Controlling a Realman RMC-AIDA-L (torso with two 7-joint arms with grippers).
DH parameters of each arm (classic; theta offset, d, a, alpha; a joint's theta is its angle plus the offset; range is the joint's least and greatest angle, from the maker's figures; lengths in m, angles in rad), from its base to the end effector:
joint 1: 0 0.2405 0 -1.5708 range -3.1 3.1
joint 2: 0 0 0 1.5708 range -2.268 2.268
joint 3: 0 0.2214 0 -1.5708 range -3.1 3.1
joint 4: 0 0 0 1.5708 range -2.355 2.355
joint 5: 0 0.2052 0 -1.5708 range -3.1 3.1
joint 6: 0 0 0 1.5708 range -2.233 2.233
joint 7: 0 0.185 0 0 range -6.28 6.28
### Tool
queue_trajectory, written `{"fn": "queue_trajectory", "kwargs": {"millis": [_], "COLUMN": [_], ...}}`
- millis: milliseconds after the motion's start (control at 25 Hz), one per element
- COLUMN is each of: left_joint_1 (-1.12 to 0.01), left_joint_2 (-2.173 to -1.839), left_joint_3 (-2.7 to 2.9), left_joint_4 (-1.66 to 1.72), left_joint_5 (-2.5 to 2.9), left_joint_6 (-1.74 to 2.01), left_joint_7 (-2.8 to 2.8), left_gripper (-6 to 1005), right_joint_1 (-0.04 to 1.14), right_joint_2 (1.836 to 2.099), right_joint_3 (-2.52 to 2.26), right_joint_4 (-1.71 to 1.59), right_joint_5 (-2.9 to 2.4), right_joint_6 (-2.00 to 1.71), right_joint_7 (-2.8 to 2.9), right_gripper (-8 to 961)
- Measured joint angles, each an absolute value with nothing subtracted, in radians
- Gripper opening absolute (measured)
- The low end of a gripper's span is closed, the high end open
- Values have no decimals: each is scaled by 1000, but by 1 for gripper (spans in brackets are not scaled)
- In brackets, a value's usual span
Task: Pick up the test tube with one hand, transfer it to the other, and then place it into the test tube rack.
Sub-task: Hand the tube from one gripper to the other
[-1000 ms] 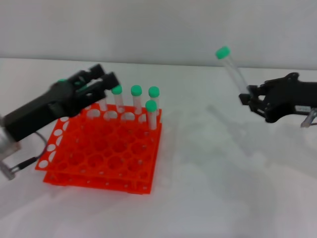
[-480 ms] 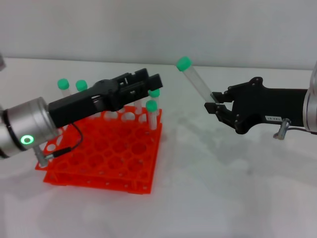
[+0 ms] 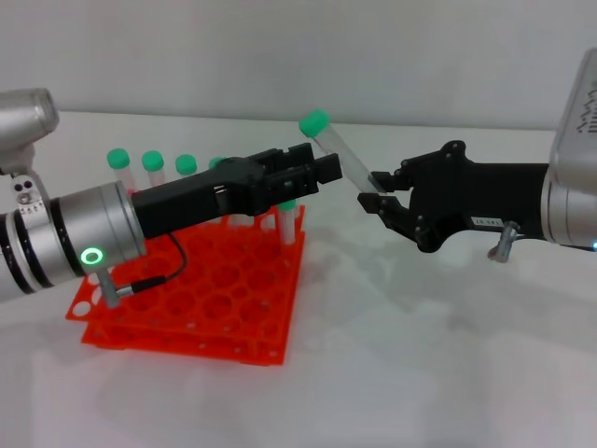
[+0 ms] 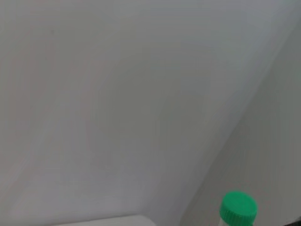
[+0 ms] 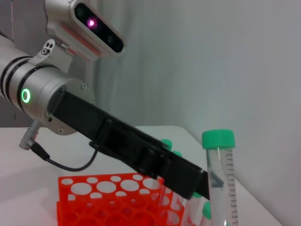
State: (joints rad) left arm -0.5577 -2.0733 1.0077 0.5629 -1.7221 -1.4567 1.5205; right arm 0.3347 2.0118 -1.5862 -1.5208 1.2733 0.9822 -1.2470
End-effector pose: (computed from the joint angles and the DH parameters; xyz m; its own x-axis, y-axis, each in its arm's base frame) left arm -0.1487 0.3508 -0.0184 0.4594 0.4732 0.7517 0.6078 -0.7846 0.1224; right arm 0.0800 0.3486 -0.0171 0.9540 0.0031 -0.2999 -0.1379 -0.8835 -0.4478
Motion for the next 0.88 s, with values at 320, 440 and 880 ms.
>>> {"fn": "queue_trajectory", "kwargs": {"millis": [320, 440, 880], "left_joint_1": [-573, -573, -570], "left_joint_2": [-2076, -2078, -2077], "left_joint_3": [1011, 1012, 1011], "left_joint_4": [565, 565, 564], "left_joint_5": [-1709, -1709, -1710], "left_joint_6": [-1456, -1456, -1455], "left_joint_7": [1538, 1551, 1570], "left_gripper": [707, 699, 509], "right_joint_1": [340, 341, 341], "right_joint_2": [2013, 2013, 2013], "right_joint_3": [-1603, -1606, -1615], "right_joint_4": [-1509, -1507, -1505], "right_joint_5": [1268, 1265, 1253], "right_joint_6": [959, 955, 943], "right_joint_7": [-1257, -1261, -1264], "right_gripper": [182, 182, 182]}}
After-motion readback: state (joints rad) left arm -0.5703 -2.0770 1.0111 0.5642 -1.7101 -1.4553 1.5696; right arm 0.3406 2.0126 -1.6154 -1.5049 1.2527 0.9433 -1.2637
